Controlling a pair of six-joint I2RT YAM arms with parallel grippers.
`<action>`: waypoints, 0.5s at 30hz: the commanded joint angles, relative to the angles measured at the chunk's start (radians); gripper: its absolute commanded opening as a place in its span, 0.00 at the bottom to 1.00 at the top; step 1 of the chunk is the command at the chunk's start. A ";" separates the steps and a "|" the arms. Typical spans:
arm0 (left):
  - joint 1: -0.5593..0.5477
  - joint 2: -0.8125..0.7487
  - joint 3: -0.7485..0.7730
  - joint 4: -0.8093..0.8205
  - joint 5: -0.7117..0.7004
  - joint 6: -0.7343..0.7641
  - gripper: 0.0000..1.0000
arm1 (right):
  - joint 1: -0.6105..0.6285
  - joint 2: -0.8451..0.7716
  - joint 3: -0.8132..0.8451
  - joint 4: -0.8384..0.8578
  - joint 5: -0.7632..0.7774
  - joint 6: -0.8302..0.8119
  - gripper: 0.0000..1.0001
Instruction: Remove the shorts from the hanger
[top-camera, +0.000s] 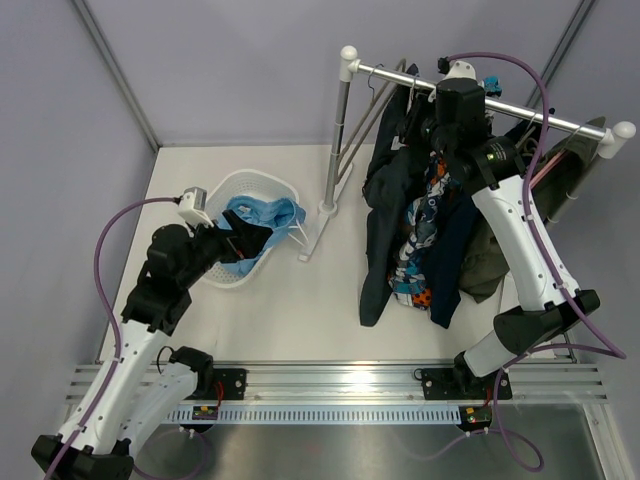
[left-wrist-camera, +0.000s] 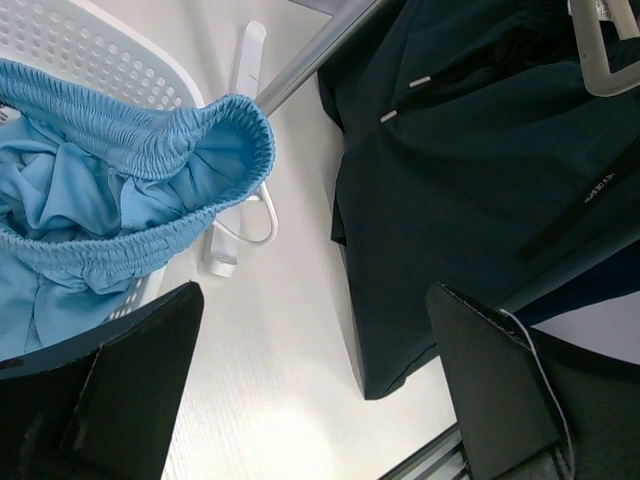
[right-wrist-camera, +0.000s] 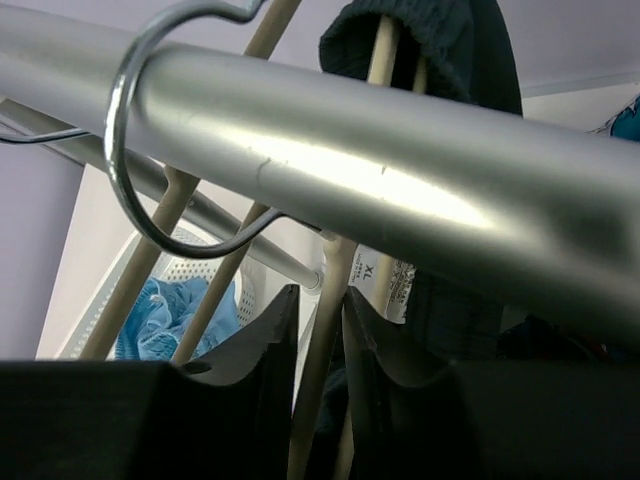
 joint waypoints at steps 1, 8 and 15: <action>-0.003 -0.022 0.001 0.030 0.014 0.002 0.99 | 0.007 0.005 0.006 0.030 -0.005 0.032 0.28; -0.003 -0.024 0.008 0.030 0.019 0.005 0.99 | 0.005 -0.041 0.011 0.079 -0.013 0.026 0.00; -0.003 -0.021 0.010 0.039 0.028 0.008 0.99 | 0.007 -0.110 0.009 0.179 0.006 -0.004 0.00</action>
